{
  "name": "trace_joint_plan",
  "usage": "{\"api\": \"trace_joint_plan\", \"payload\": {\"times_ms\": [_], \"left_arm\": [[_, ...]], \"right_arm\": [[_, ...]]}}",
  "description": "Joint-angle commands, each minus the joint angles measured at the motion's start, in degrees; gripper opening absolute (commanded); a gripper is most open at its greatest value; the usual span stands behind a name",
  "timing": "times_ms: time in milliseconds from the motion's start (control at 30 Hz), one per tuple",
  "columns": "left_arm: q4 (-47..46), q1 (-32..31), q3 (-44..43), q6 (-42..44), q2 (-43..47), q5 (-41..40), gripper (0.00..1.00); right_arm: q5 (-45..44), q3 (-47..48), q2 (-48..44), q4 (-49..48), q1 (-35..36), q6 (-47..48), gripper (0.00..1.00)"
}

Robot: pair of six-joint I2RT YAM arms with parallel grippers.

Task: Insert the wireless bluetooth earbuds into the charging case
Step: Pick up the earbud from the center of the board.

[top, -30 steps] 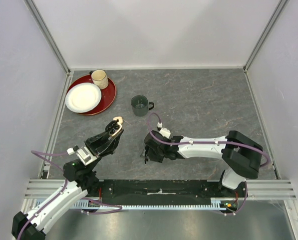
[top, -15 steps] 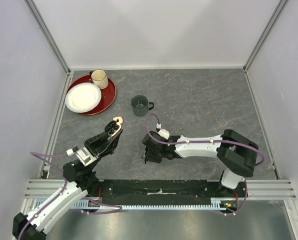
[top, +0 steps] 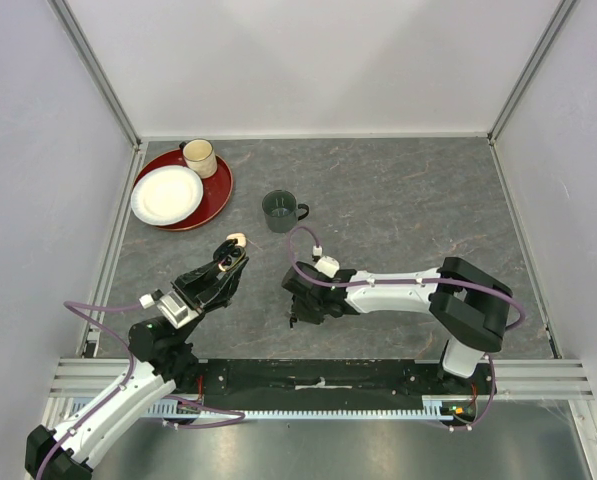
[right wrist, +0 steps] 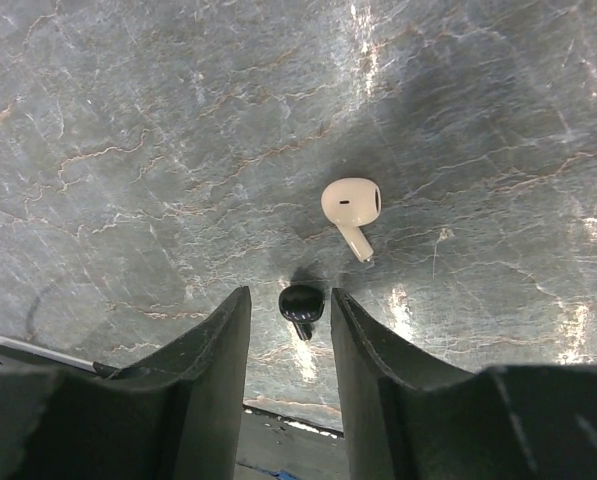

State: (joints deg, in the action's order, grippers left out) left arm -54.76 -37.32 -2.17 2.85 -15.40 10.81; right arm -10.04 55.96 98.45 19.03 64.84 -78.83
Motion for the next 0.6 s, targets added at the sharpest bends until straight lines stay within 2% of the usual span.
{"api": "trace_joint_plan", "payload": {"times_ms": [0, 567], "left_arm": [[-1.2, 0.0, 1.6, 2.8, 0.5, -1.1, 0.02], [-1.1, 0.0, 2.1, 3.4, 1.4, -2.2, 0.02]], "right_arm": [[-1.8, 2.1, 0.9, 2.1, 0.7, -0.9, 0.44], [-2.1, 3.3, 3.1, 3.3, 1.5, -2.0, 0.36]]}}
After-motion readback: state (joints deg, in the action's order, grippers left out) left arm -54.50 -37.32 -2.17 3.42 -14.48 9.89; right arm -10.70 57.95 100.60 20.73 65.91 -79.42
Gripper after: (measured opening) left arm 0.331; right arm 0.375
